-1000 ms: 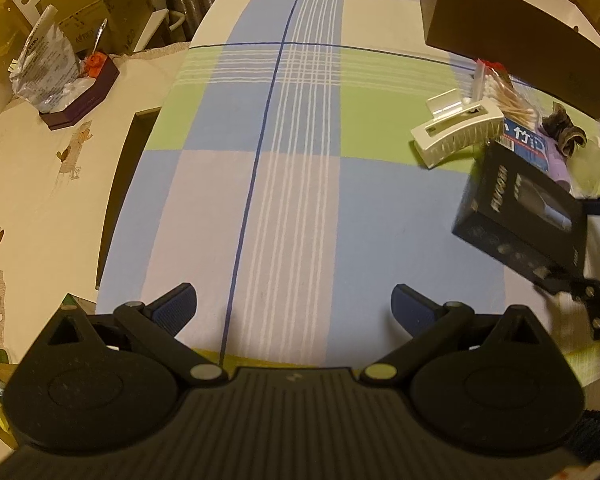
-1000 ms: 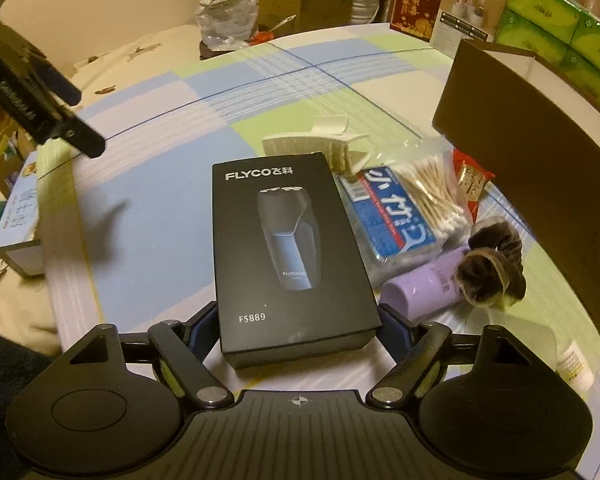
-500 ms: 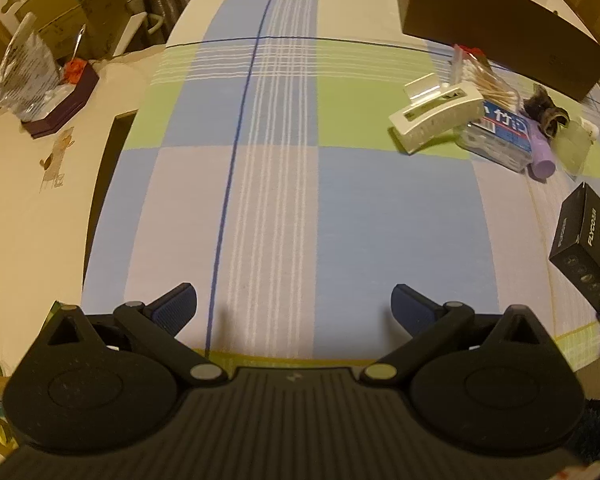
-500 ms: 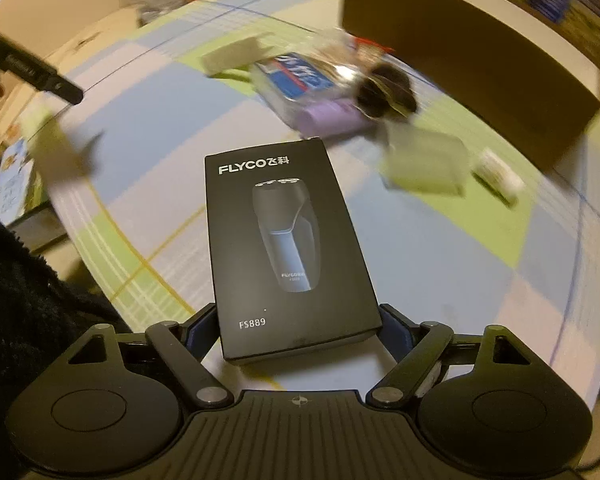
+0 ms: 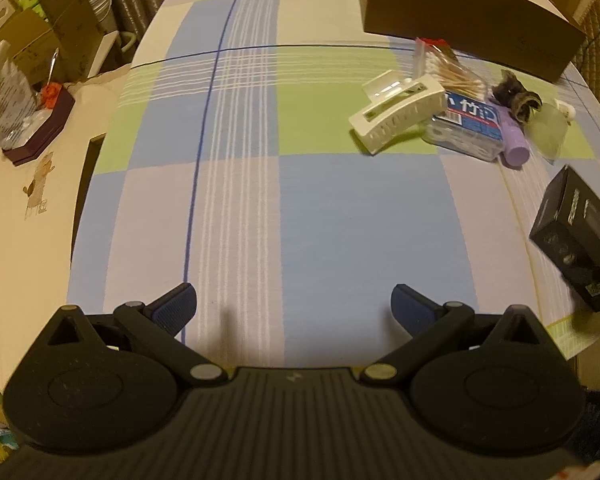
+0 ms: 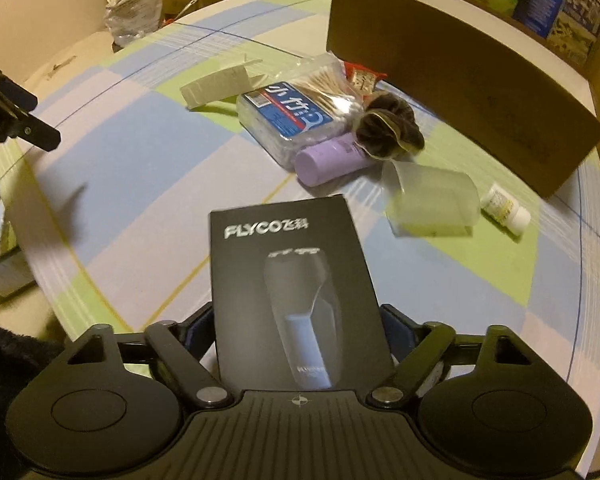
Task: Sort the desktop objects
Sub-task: 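Grasp the white plastic clip with the left gripper while right holds the FLYCO box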
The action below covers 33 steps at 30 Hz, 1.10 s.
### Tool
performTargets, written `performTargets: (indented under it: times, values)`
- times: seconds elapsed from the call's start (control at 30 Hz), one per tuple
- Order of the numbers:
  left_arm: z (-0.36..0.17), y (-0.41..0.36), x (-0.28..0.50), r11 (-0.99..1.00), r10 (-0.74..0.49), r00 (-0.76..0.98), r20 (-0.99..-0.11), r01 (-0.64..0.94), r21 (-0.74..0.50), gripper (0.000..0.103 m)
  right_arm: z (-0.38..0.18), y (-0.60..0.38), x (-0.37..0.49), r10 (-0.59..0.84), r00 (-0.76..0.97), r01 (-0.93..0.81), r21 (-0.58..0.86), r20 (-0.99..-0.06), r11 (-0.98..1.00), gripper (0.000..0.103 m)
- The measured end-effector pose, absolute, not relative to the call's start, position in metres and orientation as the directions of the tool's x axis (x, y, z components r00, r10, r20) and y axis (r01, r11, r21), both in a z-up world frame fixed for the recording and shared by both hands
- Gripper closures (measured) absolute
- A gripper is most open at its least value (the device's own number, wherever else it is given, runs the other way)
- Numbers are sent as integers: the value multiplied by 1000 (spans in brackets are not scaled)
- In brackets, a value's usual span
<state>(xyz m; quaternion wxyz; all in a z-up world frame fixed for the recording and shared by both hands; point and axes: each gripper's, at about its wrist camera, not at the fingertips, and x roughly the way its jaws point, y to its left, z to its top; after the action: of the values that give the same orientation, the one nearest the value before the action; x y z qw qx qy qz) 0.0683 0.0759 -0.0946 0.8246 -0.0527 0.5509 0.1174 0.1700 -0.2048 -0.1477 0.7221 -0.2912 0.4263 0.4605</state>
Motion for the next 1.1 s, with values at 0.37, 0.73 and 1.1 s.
performTargets:
  times: [0.37,0.73,1.1]
  values:
    - [-102,59,114,996,83,461,-883,-19,84,1,-145,-267,222,251,336,-646,-28,-908,763,26]
    - [-108,49,186,926,-36,557,-830,330,181,9,-143,-307,269,230,362,-502,19,-903,865,26]
    - [-128,43,227,859,-96,477,-873,484,170,39,-148,-321,279,239,347,-495,39,-907,868,25]
